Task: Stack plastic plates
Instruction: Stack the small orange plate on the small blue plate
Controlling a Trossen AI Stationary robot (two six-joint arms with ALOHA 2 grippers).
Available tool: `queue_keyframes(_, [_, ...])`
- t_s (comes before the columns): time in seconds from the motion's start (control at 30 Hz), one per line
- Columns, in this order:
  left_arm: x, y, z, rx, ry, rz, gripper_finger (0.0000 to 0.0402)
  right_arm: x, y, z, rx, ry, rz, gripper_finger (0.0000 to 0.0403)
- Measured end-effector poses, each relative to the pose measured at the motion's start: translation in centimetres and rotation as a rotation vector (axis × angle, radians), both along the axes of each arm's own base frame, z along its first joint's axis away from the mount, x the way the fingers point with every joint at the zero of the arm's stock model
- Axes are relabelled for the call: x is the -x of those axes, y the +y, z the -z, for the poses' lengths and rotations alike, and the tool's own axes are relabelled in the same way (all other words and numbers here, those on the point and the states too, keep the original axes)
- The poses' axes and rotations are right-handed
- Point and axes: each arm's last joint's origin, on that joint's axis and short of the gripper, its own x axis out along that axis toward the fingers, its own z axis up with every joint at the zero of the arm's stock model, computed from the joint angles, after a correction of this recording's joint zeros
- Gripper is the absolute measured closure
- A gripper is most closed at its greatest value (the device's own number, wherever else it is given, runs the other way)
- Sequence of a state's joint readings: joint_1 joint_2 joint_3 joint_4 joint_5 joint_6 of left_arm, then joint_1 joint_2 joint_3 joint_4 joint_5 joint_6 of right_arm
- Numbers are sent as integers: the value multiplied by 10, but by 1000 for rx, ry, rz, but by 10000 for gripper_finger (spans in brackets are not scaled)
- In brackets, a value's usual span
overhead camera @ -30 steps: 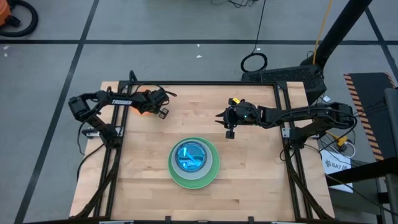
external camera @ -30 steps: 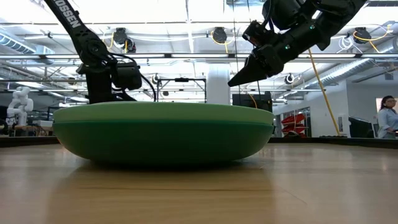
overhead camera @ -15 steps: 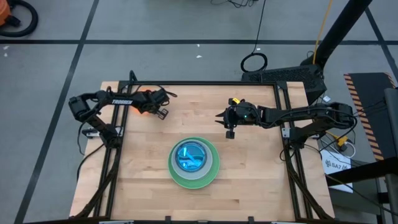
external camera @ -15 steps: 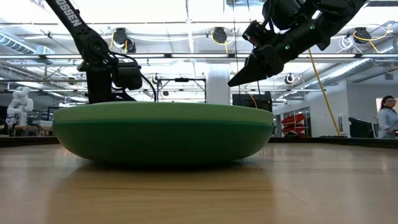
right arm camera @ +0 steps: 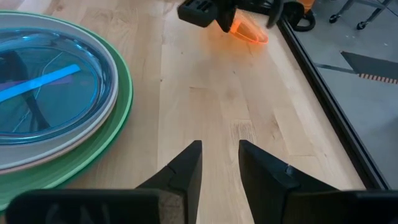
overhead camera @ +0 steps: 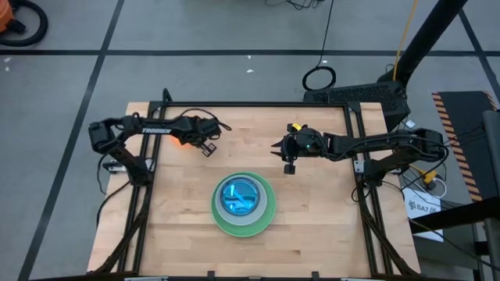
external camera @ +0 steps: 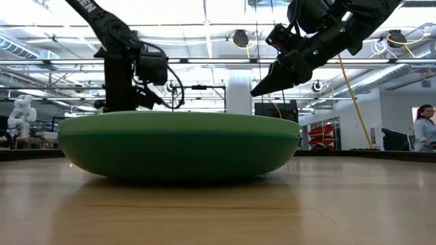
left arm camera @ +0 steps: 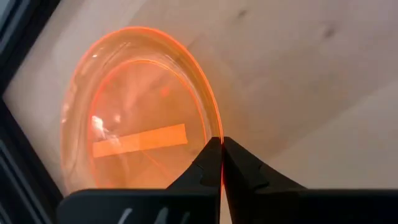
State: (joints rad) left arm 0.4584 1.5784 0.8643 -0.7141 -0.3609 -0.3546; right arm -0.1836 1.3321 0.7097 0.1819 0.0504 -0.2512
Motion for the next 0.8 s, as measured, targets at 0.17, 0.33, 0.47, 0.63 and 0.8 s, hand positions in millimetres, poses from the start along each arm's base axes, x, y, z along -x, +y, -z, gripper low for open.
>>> queue_keyframes(0.17, [-11,-17,-11,-11,24,45,394,0,0,0,0,2,0,305])
queue_keyframes(0.33, [-21,-33,-21,-19,25,79,394,0,0,1,-1,7,0,305])
queue_keyframes(0.47, [-29,-46,-33,-18,28,113,394,0,0,1,-1,8,0,305])
queue_keyframes(0.63, [-44,-70,-56,-30,3,206,394,0,0,1,3,10,-3,305])
queue_keyframes(0.8, [-64,-110,-88,-58,-57,455,394,2,0,4,8,47,-9,305])
